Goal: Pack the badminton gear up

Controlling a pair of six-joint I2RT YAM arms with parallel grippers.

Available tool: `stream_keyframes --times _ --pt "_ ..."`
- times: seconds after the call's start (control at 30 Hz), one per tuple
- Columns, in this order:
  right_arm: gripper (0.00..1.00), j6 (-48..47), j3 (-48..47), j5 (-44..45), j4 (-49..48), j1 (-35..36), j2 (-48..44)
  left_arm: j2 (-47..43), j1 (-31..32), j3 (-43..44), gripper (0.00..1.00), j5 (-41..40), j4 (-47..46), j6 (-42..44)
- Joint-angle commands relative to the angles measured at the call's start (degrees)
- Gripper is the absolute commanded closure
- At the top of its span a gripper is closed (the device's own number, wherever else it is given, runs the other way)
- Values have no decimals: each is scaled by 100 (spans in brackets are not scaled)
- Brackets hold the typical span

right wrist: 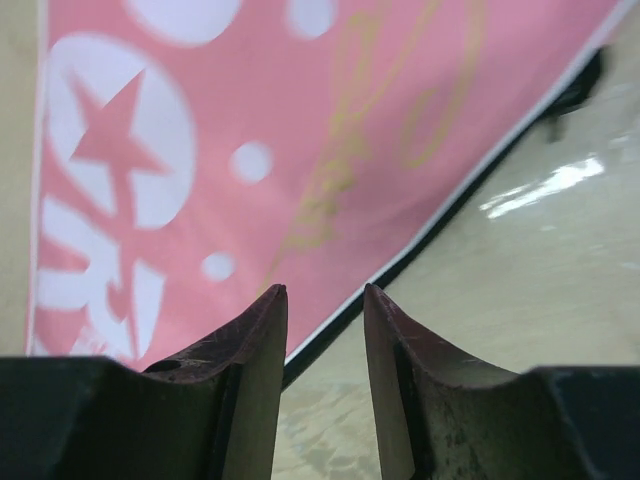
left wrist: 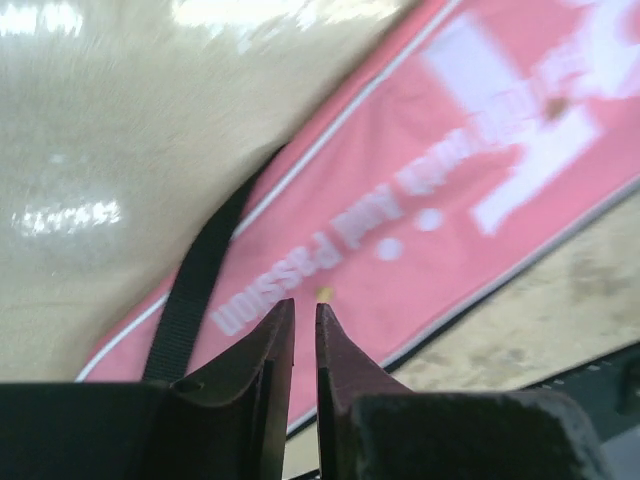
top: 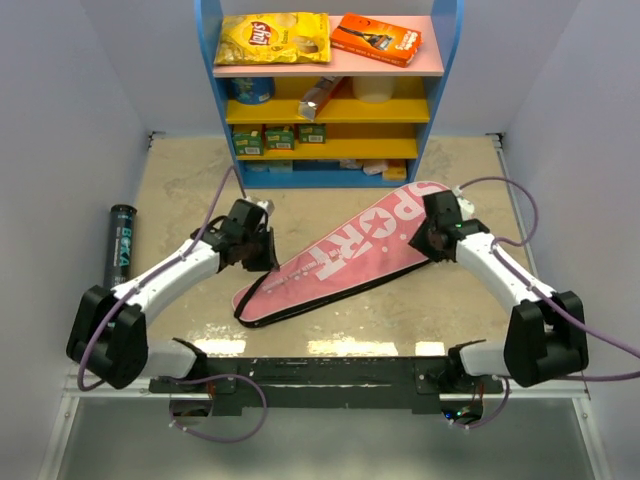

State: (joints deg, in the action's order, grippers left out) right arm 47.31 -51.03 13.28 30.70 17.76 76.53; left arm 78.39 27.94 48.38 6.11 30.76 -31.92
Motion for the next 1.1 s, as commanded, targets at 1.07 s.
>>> stream_keyframes --times 1.07 --pt "60 -1936 -250 843 103 -1521 1215 2532 1161 1499 82 892 -1556 -341"
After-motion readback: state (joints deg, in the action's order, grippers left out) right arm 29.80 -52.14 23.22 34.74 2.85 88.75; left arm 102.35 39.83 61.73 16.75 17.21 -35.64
